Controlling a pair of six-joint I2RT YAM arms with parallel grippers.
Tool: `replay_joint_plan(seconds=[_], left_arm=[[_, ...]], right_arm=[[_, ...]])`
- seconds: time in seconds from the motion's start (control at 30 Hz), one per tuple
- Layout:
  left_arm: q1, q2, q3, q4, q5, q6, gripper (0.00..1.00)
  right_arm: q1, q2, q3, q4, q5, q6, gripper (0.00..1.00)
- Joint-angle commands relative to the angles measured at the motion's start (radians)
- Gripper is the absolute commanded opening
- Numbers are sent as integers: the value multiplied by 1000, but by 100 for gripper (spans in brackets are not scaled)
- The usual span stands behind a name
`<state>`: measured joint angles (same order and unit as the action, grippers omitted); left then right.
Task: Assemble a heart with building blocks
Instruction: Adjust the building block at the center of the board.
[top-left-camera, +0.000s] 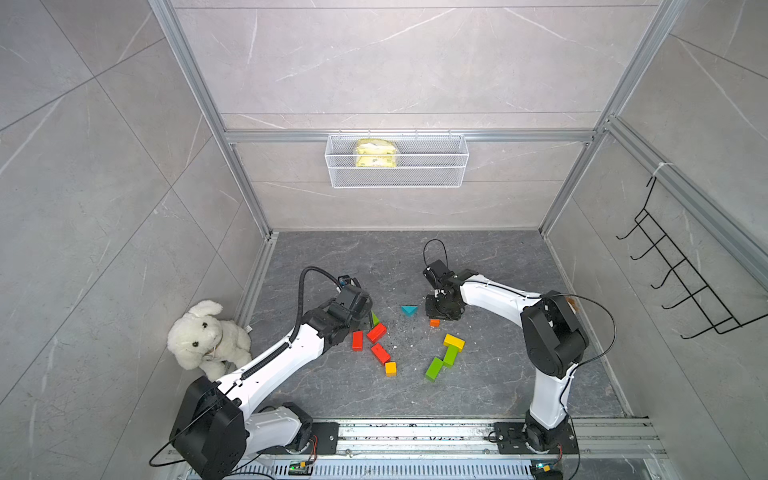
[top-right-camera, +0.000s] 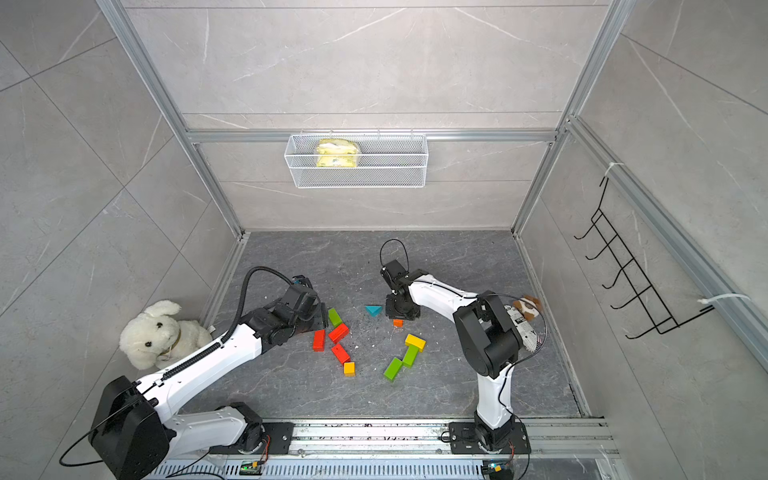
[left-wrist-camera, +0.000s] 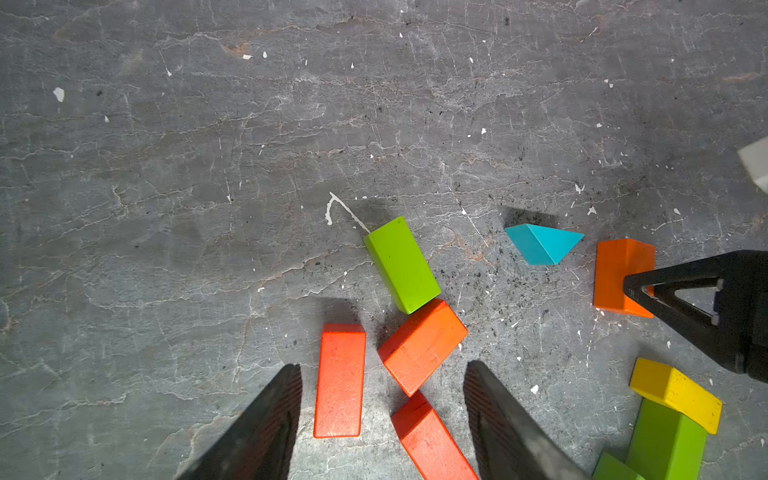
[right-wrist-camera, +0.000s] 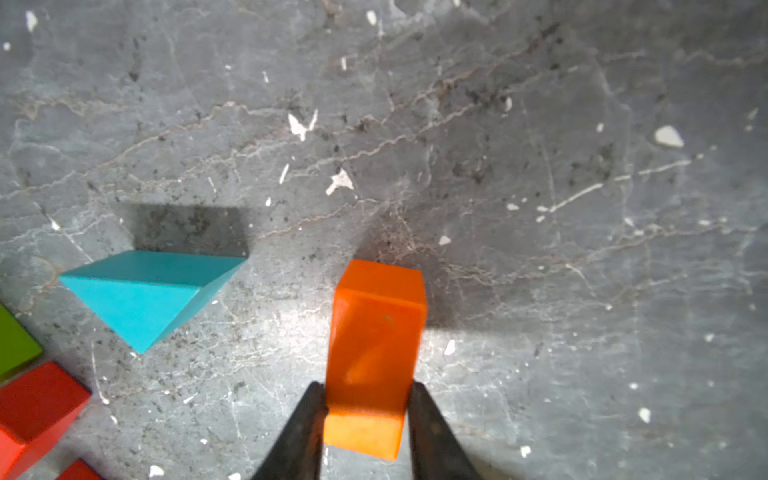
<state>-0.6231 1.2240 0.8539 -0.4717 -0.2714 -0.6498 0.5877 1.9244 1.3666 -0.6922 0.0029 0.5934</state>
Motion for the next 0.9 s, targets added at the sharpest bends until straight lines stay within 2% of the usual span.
replay_joint_plan(seconds=[0.0, 0.37, 0.57, 0.77, 0.87], left_arm=[[0, 3, 27, -12, -22, 25, 66], [0, 3, 20, -10, -35, 46, 66], [0, 7, 17, -4, -31, 47, 66], [-1, 14, 26, -7, -28, 47, 66], [-1, 22, 28, -7, -25, 46, 66]], right_arm=[[8, 39, 20, -25, -11, 25, 31], [21, 80, 90, -17, -37, 69, 30], [24, 36, 67, -17, -28, 51, 36], [20, -90, -35, 21, -17, -86, 52], [8, -102, -56, 21, -69, -208, 48]])
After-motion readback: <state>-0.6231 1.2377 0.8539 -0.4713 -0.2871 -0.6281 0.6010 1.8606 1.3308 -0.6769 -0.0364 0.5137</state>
